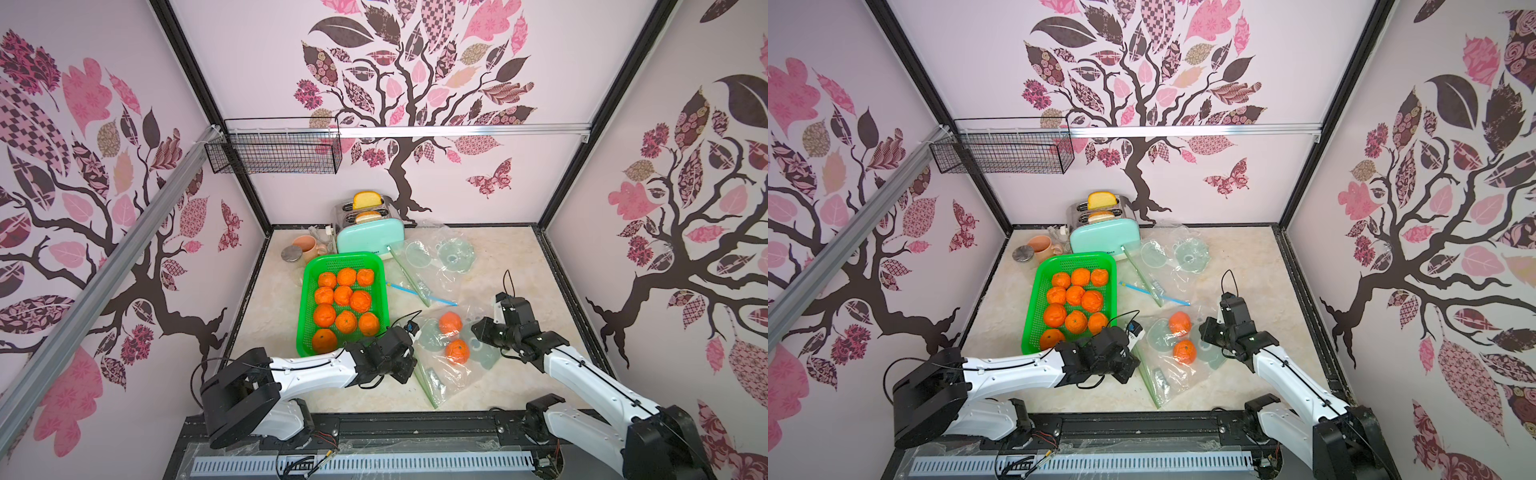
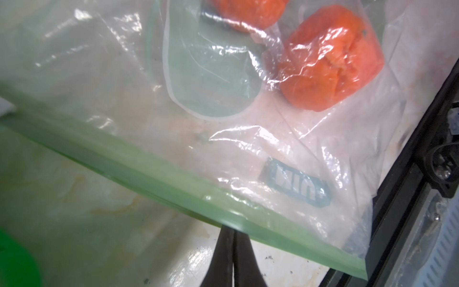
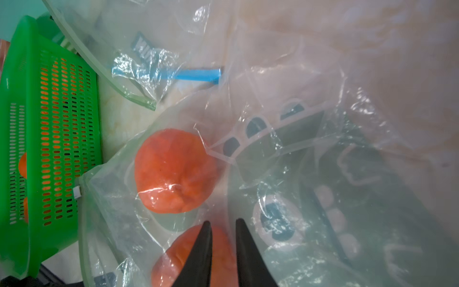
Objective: Open the zip-top bag and take out the orange
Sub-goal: Adjust the zipper food storage bag at the center of the board.
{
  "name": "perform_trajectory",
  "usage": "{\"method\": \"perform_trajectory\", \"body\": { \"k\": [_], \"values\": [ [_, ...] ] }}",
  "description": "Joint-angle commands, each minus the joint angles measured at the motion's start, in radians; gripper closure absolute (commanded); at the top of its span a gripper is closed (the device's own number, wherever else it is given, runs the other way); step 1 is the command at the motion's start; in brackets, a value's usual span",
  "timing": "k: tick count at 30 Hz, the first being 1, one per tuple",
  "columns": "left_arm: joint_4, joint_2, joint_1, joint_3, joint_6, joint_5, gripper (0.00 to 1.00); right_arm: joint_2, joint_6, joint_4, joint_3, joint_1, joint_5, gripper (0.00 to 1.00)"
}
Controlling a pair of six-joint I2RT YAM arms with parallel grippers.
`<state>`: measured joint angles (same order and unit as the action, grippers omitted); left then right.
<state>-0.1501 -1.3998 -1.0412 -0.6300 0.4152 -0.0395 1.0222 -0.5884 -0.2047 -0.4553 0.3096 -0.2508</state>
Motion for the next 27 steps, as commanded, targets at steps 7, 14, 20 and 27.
{"method": "perform_trajectory", "body": {
  "k": [7, 14, 20, 27],
  "values": [
    [0.06, -0.057, 0.003, -0.057, 0.002, -0.03, 0.97, 0.065, -0.031, 0.076, 0.059, 0.006, -0.15, 0.78],
    [0.071, -0.138, 0.003, -0.12, -0.019, -0.055, 0.94, 0.129, -0.024, 0.135, 0.09, 0.006, -0.176, 0.77],
    [0.119, -0.177, -0.002, -0.122, -0.024, -0.118, 0.87, 0.196, -0.013, 0.169, 0.099, 0.006, -0.193, 0.78],
    [0.169, -0.258, -0.017, -0.111, -0.027, -0.131, 0.7, 0.226, -0.005, 0.201, 0.107, 0.006, -0.177, 0.77]
  ]
}}
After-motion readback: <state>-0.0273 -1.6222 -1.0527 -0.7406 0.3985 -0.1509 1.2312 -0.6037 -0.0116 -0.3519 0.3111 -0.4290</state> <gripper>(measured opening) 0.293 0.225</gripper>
